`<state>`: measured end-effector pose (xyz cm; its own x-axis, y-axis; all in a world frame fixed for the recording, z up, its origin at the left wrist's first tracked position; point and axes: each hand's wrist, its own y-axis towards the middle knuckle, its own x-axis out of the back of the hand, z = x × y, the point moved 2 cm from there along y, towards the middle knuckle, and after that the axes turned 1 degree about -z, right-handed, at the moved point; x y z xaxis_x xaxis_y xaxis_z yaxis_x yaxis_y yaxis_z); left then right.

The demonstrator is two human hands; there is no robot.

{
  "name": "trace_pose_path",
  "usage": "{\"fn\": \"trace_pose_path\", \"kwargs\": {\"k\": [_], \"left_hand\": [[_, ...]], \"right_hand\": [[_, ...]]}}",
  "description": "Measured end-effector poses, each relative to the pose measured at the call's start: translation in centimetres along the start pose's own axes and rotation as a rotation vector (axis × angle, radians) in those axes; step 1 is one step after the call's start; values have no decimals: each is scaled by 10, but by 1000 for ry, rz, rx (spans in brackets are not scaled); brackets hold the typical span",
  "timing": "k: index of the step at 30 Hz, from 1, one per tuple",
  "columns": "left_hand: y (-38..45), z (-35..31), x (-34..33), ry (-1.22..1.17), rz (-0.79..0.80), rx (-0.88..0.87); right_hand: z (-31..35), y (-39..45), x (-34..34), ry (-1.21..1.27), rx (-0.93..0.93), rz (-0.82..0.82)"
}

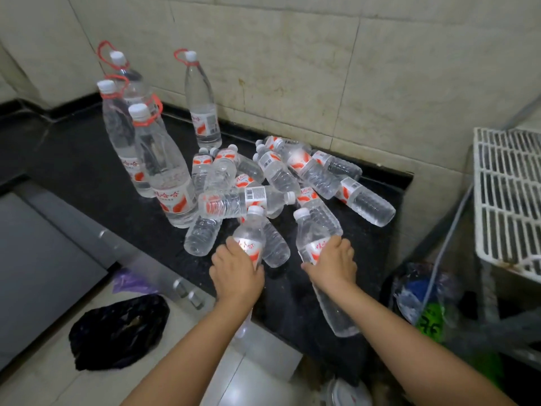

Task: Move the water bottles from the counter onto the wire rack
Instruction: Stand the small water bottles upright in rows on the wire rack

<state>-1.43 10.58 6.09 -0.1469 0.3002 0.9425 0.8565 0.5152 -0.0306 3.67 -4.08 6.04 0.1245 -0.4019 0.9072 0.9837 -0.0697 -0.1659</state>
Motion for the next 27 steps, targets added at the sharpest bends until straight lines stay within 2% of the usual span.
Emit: {"fn": "trace_pose_path", "kwargs": {"k": [7, 13, 18, 20, 24, 27], "left_hand": [[39, -79, 77, -114, -224, -200], [41, -178, 123, -203, -340, -339], [17, -275, 134, -367, -373, -441], [-15, -340, 130, -457, -378, -529], [-28, -374, 120, -561, -393, -543], [-59, -437, 101, -636, -331, -627]], "right_hand": [[43, 30, 105, 159, 152, -328], [22, 44, 219, 262, 170, -614], [-47, 45, 305, 287, 87, -826], [-111, 45, 350, 291, 54, -928], [-159, 46, 373, 289, 14, -965], [-231, 46, 405, 304, -45, -1024]]}}
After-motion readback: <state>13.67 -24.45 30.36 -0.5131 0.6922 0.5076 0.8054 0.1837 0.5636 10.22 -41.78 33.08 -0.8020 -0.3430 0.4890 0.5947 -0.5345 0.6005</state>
